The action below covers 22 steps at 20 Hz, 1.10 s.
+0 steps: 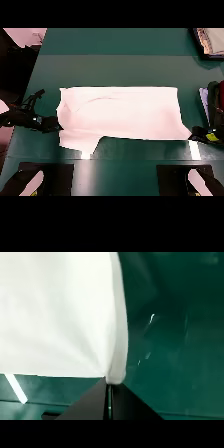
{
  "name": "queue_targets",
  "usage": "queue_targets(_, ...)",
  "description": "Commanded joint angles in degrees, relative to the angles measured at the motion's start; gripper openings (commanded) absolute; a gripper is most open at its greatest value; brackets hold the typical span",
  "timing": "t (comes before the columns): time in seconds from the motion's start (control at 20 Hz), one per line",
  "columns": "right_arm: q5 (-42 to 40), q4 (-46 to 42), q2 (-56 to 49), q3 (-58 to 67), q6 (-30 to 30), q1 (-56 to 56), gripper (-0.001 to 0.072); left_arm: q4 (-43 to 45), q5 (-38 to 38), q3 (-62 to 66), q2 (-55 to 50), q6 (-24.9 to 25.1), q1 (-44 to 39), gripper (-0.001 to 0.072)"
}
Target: Fold the shirts.
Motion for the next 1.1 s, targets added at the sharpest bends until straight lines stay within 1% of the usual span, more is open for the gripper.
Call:
queue_targets(0.0,3.5,-0.1,6.7,1.5,1.3,0.1,0.0016,-3.5,-5.1,0.2,4.8,-3.4,-5.2,0.0023)
queue_targets(0.05,1.9,3.0,7.7,1.5,1.3,0.1,0.0016,-4.0,-3.6,0.6,4.6,-3.3,-7.0,0.0023)
queue_targets(0.1,0.0,6.1,8.2,1.5,1.3,0.1,0.0016,-3.4,-0.5,1.2,4.5,-3.3,-8.2,0.0023)
queue_targets(0.15,-1.6,8.8,8.3,1.6,1.3,0.1,0.0015,-2.9,3.1,2.0,4.4,-3.4,-8.2,0.0024)
queue_targets(0.25,-4.2,13.1,6.9,2.0,1.3,0.1,0.0015,0.7,9.2,5.4,2.9,-3.4,-8.0,0.0023)
queue_targets(0.4,-5.2,14.7,0.8,7.6,1.3,0.1,0.0015,3.9,15.3,10.7,-2.5,-3.1,-5.9,0.0023)
queue_targets(0.55,-7.1,14.2,-6.6,14.8,1.2,1.9,0.0016,3.9,19.2,15.0,-9.3,-2.3,-5.0,0.0024)
queue_targets(0.75,-10.8,14.1,-17.6,23.4,1.2,7.9,0.0016,2.8,26.1,19.2,-16.6,-2.3,-5.0,0.0024)
queue_targets(1.05,-12.3,14.2,-31.6,33.8,2.3,11.8,0.0016,2.8,36.9,21.6,-22.2,-2.4,-5.0,0.0024)
